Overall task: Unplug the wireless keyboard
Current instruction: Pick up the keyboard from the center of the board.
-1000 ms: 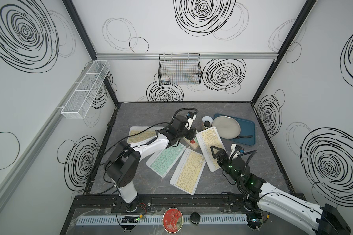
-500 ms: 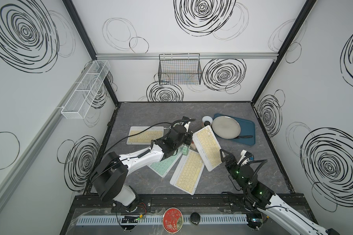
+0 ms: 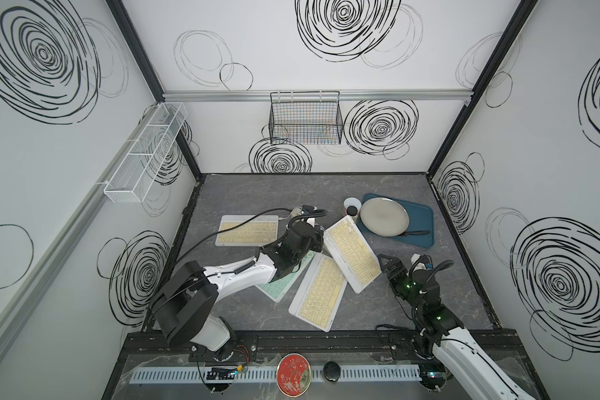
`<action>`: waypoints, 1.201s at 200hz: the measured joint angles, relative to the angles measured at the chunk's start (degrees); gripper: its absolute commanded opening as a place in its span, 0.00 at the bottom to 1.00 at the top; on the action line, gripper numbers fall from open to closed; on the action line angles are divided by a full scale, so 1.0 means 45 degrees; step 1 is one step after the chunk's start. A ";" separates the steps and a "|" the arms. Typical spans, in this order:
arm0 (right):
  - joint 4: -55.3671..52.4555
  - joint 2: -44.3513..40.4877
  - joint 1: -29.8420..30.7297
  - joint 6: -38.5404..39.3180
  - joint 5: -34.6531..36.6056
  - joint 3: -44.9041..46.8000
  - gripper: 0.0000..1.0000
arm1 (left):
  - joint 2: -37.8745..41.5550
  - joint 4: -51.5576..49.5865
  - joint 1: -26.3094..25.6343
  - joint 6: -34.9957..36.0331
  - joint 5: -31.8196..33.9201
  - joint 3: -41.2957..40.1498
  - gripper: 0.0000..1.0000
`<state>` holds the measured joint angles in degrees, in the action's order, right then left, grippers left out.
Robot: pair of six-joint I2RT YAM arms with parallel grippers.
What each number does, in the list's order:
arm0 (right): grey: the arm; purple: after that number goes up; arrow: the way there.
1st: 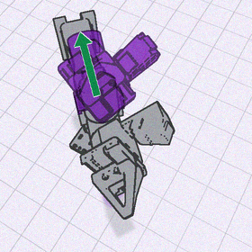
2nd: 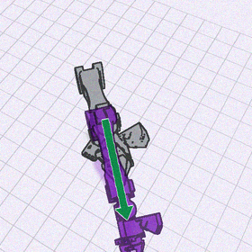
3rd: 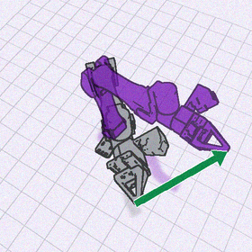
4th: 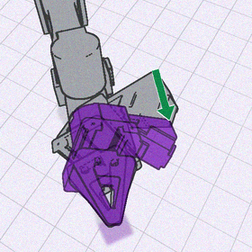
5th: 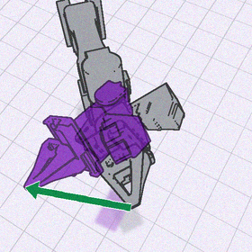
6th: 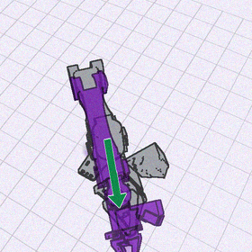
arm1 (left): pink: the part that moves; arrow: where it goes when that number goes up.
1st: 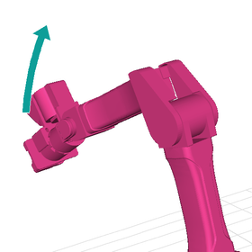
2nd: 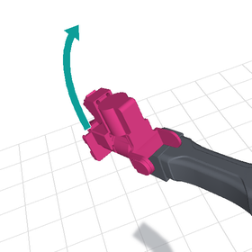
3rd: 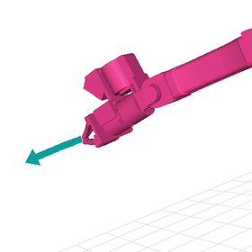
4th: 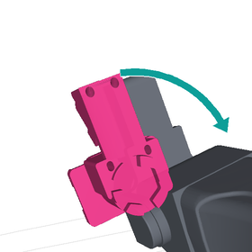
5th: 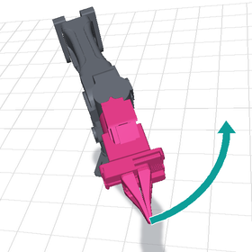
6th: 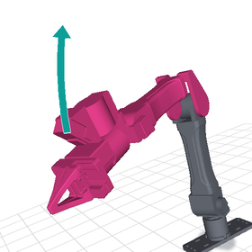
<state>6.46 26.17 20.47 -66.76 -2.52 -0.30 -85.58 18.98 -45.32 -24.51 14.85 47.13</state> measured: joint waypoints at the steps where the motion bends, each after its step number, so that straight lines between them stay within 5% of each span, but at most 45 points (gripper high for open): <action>1: 0.0024 0.0029 -0.0005 0.0005 -0.0015 0.0000 1.00 | 0.0000 0.0010 -0.0010 -0.0005 0.0005 0.0000 0.00; 32: 0.0384 0.1151 -0.0500 0.0957 -0.0272 -0.0034 1.00 | 0.0068 0.0209 -0.0194 -0.0034 0.0223 0.0000 0.00; 82: 0.1540 0.2414 -0.3517 0.4668 -0.2215 -0.0699 0.97 | 0.0039 0.0039 0.0136 0.1681 -0.0690 0.0272 0.00; 153: 0.4250 0.4464 -0.3279 0.8310 -0.5969 -0.3823 0.98 | -0.0345 -0.0738 0.0835 0.4818 -0.4731 0.2395 0.00; 190: 0.5357 0.6188 -0.3313 1.0287 -0.6887 -0.4580 0.94 | -0.0389 -0.1161 0.0840 0.5557 -0.5557 0.2973 0.00; 240: 0.5829 0.8442 -0.4357 1.0666 -0.9870 -0.5047 0.91 | -0.0408 -0.1462 0.0942 0.6028 -0.5901 0.3065 0.00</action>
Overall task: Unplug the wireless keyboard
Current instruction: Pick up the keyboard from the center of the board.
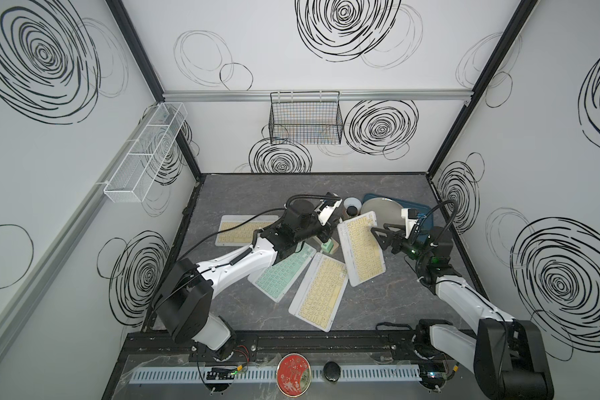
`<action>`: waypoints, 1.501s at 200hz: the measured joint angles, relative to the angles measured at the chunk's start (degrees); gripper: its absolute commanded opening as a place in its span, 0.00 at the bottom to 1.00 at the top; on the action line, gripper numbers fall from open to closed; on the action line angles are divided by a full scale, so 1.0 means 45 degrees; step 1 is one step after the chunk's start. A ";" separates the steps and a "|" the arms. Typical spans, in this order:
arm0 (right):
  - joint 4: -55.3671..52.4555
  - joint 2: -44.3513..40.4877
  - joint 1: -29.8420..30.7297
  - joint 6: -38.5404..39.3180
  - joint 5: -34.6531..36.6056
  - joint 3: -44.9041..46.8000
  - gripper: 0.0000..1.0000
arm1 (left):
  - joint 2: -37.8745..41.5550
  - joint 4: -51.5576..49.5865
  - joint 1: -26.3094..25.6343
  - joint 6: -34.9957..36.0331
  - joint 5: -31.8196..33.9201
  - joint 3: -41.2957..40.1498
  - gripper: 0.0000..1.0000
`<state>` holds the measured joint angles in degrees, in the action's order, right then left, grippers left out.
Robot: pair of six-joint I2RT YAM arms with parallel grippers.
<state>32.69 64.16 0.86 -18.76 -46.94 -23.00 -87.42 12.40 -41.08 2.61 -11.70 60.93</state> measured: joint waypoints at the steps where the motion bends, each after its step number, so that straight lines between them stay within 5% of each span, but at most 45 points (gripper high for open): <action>1: 0.0010 0.0029 0.0000 0.0005 -0.0044 -0.0024 0.91 | 0.0000 -0.0010 0.0000 0.0005 -0.0010 0.0015 0.00; 35: 0.0238 0.0772 -0.0039 0.0257 -0.1656 -0.0729 0.90 | -0.0039 -0.0146 0.0000 0.0160 -0.0199 0.0180 0.00; 96: -0.0219 0.1511 -0.0651 0.0709 -0.1885 -0.1083 0.89 | -0.0024 -0.0403 0.0000 0.0335 -0.0228 0.0180 0.00; 127: -0.0355 0.1914 -0.0869 0.0675 -0.2531 -0.1243 0.79 | 0.0078 -0.0461 0.0000 0.0393 -0.0262 0.0180 0.00; 221: -0.1098 0.3638 -0.0282 0.0860 -0.5139 -0.2297 0.73 | 0.0534 -0.0588 0.0199 0.0549 -0.0282 0.0180 0.00; 300: -0.0602 0.3818 -0.0622 0.0160 -0.3813 -0.1875 0.81 | 0.1020 -0.0534 0.0330 0.0758 -0.0505 0.0126 0.00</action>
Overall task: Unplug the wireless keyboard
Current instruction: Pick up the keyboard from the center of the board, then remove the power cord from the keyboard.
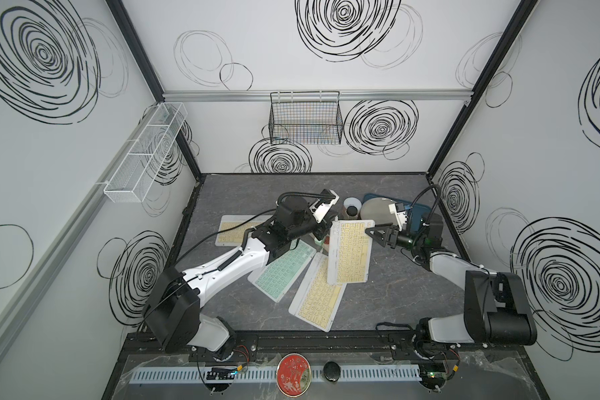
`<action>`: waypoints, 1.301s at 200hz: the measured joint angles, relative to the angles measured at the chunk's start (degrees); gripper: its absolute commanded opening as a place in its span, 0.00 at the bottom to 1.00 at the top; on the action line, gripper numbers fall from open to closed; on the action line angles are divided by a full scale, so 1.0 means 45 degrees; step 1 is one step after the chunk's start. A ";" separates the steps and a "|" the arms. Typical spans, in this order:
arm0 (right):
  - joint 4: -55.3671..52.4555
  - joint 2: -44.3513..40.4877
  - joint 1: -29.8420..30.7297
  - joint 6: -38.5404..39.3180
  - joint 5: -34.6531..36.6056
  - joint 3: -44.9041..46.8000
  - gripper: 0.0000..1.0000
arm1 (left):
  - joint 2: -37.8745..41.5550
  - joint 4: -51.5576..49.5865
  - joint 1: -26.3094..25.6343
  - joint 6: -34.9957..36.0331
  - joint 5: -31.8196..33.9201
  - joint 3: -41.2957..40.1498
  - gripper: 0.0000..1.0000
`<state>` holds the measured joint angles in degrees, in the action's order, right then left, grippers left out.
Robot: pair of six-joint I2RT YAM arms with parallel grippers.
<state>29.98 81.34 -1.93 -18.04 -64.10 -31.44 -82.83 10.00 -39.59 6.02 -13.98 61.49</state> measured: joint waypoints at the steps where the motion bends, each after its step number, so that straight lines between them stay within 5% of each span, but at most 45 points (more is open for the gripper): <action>1: 0.0019 0.0019 -0.0010 -0.0019 0.0015 0.0010 0.80 | 0.0000 0.0005 0.0000 0.0005 0.0000 0.0000 0.00; 74: 0.1846 -0.0491 0.1763 -0.0675 -0.0340 0.0753 0.76 | 0.0010 0.0083 0.0000 0.0141 -0.0019 0.0000 0.00; 114: 0.2584 -0.1103 0.2249 -0.0675 -0.0627 0.0937 0.19 | 0.0010 0.0083 0.0000 0.0165 -0.0019 0.0000 0.00; 150: 0.2613 -0.1433 0.2399 -0.0481 -0.0797 0.1083 0.00 | 0.0010 -0.0024 0.0019 0.0287 -0.0015 0.0000 0.00; 260: -0.2409 -0.4124 0.4255 0.2676 0.1812 0.0029 0.00 | 0.0253 -0.1851 0.0617 0.0335 -0.0447 0.1205 0.00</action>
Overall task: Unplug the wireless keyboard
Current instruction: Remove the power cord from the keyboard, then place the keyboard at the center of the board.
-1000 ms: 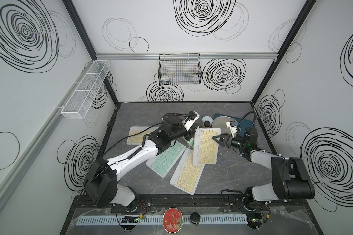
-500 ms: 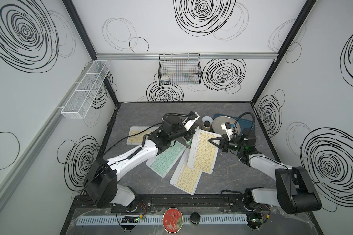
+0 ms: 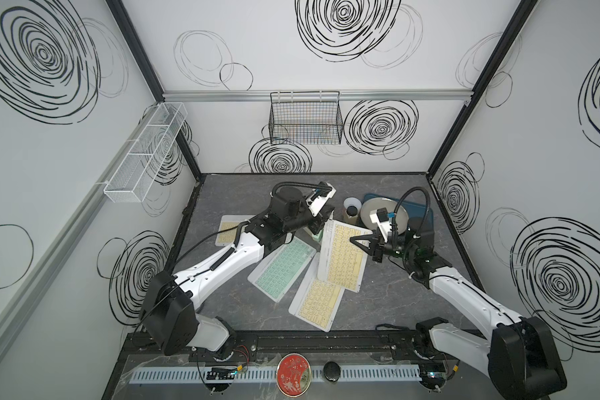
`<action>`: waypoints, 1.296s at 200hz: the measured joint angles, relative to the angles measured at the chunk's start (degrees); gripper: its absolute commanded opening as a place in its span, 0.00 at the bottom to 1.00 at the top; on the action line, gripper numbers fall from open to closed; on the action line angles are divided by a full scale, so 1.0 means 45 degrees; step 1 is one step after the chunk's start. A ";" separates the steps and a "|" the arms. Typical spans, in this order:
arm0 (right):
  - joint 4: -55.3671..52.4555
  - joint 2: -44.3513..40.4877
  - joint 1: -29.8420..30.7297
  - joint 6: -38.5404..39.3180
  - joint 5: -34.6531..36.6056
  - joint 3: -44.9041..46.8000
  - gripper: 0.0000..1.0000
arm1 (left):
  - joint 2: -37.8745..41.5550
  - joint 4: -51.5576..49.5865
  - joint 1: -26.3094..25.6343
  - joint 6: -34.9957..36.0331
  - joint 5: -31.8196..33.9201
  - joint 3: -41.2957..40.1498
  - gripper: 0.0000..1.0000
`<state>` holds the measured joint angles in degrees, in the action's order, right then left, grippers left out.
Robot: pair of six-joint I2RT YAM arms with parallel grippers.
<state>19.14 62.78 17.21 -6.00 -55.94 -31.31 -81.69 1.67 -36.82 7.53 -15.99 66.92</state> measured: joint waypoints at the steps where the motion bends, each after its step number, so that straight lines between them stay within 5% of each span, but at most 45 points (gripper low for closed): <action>1: -0.0019 0.0000 0.0005 0.0019 0.0010 -0.0005 0.00 | 0.0005 -0.0015 -0.0005 0.0000 0.0005 0.0005 0.00; 128: -0.2667 0.0427 -0.0010 0.0563 -0.0121 -0.0374 0.00 | 0.1885 0.2720 0.0083 -0.0010 0.1399 0.0015 0.00; 184: -0.2778 -0.1263 -0.1520 -0.1243 0.0325 0.0476 0.00 | 0.1146 0.2200 -0.1161 -0.0724 0.3181 0.0155 0.00; 259: -0.4182 -0.3143 -0.1617 -0.3764 0.1841 0.1345 0.00 | 0.0384 0.2968 -0.2909 -0.1637 0.4945 -0.0466 0.00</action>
<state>0.32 48.64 9.93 -22.94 -47.66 -25.26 -79.96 15.03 -49.91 0.16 6.26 64.82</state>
